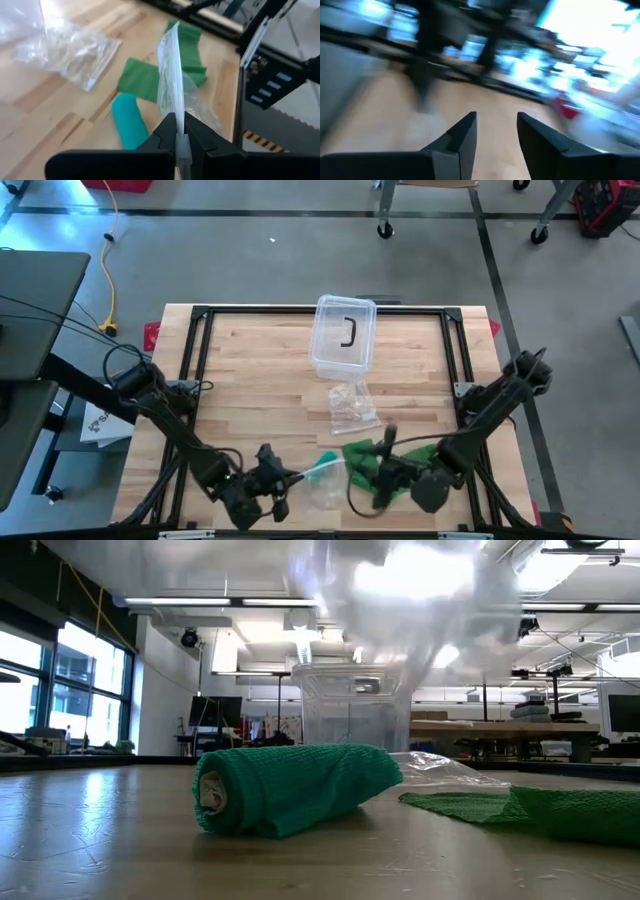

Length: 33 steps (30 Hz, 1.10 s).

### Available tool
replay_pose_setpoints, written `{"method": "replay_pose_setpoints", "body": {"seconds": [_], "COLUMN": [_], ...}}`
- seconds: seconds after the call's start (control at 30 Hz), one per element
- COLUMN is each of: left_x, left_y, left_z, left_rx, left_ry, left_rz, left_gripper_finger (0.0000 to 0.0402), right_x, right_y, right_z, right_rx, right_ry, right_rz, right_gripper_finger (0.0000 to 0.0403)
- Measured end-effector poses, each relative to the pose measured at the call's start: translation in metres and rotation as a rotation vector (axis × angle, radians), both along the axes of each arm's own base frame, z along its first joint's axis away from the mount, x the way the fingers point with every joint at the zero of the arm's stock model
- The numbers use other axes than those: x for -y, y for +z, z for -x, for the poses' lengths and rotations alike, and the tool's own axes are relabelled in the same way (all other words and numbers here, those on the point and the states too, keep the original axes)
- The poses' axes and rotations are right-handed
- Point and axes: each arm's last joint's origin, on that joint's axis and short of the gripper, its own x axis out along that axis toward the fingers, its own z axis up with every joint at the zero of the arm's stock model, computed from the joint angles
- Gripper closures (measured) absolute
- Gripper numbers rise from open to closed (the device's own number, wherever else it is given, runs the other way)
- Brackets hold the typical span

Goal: Roll bandage
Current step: Open the transparent zip bag

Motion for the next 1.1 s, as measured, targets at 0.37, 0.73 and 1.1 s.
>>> {"method": "replay_pose_setpoints", "body": {"seconds": [0.37,0.73,1.1], "left_x": [-0.009,-0.004,-0.006], "left_y": [-0.001,-0.001,-0.005], "left_z": [-0.011,-0.008,-0.002], "left_rx": [-0.072,-0.076,-0.109], "left_ry": [-0.084,-0.115,-0.082], "left_rz": [0.025,0.011,-0.059], "left_gripper_finger": [0.0395,0.0393,0.0378], "right_x": [0.015,0.019,0.014], "right_y": [-0.052,-0.090,-0.084], "right_z": [-0.056,-0.081,-0.074], "right_rx": [-0.149,-0.190,-0.185], "right_ry": [0.294,0.292,0.291], "right_rz": [-0.132,-0.218,-0.222], "right_gripper_finger": [0.0272,0.0374,0.0399]}}
